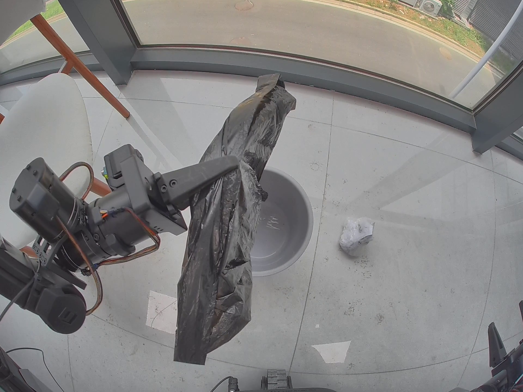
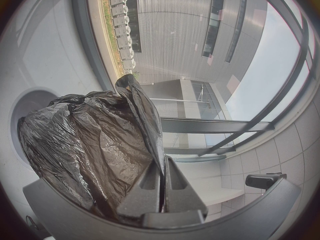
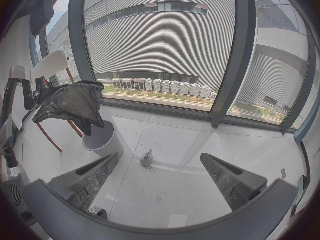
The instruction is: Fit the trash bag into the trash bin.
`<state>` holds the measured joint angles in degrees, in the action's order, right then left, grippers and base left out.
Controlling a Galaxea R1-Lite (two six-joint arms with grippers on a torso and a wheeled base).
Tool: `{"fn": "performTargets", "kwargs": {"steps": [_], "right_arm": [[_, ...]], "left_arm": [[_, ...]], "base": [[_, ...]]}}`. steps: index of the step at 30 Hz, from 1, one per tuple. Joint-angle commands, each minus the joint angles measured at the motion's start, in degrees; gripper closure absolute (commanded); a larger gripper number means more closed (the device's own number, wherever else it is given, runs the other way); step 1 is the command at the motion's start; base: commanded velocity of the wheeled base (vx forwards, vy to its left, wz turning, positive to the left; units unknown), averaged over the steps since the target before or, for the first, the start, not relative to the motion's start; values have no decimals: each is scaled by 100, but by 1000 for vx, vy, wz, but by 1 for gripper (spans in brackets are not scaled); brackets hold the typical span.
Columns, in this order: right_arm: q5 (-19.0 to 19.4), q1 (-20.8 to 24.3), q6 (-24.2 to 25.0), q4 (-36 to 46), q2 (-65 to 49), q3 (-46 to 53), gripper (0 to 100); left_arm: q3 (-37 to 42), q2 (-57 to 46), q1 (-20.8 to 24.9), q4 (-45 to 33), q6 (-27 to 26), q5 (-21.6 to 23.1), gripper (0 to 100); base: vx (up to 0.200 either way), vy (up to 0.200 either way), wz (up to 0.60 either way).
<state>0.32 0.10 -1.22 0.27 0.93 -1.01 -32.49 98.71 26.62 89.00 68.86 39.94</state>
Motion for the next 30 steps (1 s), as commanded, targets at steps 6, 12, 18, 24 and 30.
{"fn": "performTargets", "kwargs": {"steps": [6, 12, 18, 24, 30], "right_arm": [[3, -1, -1, 0, -5, 101, 0], [3, -1, -1, 0, -5, 101, 0], [3, -1, -1, 0, -5, 101, 0], [3, -1, -1, 0, -5, 101, 0], [3, -1, -1, 0, -5, 101, 0]], "left_arm": [[-47, 377, -26, 100, 4, 14, 100], [-73, 377, -26, 100, -13, -30, 100], [-65, 377, -26, 100, -13, 5, 100], [-38, 386, -34, 100, -101, 32, 100], [14, 536, -26, 100, -655, -39, 100]], "base": [[33, 0, 0], [167, 0, 0], [0, 0, 0], [133, 0, 0], [167, 0, 0]]}}
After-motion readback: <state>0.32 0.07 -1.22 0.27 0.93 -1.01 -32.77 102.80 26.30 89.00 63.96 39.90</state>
